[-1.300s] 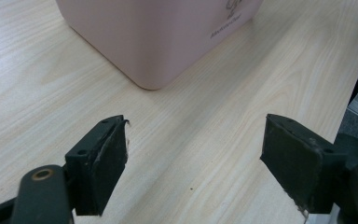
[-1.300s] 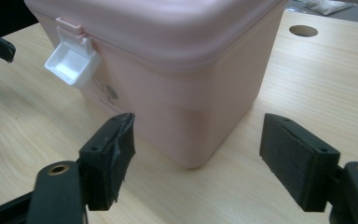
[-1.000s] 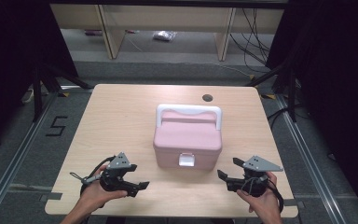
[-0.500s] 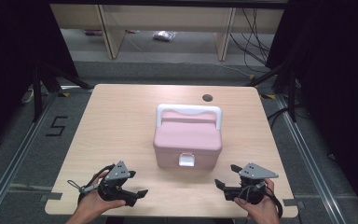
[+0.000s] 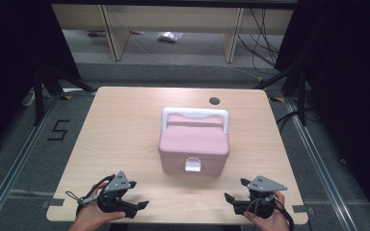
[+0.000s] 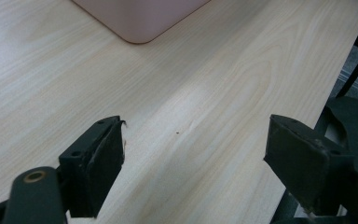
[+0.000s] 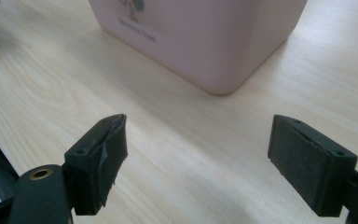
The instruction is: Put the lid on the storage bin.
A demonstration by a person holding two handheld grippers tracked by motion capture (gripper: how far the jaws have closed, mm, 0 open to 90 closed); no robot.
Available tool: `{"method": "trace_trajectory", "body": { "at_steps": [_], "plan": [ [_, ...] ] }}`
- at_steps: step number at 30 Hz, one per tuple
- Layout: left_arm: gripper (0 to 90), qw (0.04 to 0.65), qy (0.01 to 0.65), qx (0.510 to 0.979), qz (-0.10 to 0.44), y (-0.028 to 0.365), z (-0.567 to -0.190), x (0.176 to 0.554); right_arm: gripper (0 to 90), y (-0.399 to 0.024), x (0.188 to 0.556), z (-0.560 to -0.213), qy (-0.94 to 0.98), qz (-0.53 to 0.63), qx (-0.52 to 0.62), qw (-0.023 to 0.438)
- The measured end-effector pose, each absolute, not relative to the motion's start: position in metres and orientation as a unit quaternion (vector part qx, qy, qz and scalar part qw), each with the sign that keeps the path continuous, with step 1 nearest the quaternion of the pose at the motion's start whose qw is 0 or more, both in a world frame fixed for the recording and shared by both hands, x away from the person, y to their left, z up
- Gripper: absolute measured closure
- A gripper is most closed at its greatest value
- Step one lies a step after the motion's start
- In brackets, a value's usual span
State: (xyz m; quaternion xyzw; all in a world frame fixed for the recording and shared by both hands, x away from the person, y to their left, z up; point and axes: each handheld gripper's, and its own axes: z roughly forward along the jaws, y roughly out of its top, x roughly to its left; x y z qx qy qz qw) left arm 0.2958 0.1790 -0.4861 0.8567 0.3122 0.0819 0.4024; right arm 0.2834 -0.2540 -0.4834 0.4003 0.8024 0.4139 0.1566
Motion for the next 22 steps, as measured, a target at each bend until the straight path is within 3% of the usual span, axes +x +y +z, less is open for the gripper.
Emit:
{"method": "trace_trajectory", "body": {
  "at_steps": [8, 22],
  "plan": [
    [16.0, 0.395, 0.320, 0.857, 0.085, 0.1812, -0.4894, 0.2961, 18.7, -0.2518, 0.2767, -0.4896, 0.811, 0.389, 0.419, 0.126],
    [16.0, 0.391, 0.314, 0.861, 0.087, 0.1816, -0.4910, 0.2978, 18.1, -0.2537, 0.2794, -0.4903, 0.818, 0.387, 0.402, 0.136]
  ]
}}
